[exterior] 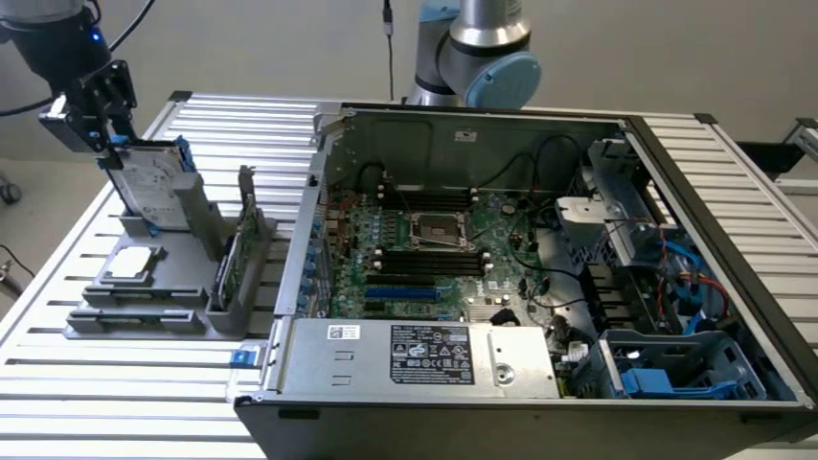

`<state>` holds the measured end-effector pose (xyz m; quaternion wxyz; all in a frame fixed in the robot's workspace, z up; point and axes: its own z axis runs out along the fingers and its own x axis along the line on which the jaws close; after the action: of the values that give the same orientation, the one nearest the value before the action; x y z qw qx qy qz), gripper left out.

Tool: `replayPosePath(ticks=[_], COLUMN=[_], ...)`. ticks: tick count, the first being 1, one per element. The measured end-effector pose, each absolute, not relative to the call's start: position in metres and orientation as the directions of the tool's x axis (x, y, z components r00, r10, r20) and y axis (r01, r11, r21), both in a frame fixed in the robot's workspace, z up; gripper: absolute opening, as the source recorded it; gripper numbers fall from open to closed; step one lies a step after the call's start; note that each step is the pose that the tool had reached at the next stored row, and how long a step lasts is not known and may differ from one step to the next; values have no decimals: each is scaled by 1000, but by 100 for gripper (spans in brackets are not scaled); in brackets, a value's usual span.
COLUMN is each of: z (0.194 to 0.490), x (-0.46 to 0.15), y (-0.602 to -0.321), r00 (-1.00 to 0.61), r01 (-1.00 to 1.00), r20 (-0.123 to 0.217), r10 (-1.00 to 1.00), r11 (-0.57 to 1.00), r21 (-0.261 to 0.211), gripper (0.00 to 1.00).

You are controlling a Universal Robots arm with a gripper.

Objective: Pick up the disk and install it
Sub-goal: 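Pick up the disk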

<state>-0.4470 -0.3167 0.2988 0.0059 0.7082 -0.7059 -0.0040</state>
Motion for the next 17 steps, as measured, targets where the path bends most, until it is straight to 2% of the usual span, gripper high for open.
replayPosePath(ticks=[17], z=[286], x=[-448], y=[-316], r00=[7], r01=[-1000], r20=[3], r10=[-1000], r11=[-7], r21=[30], gripper=[54])
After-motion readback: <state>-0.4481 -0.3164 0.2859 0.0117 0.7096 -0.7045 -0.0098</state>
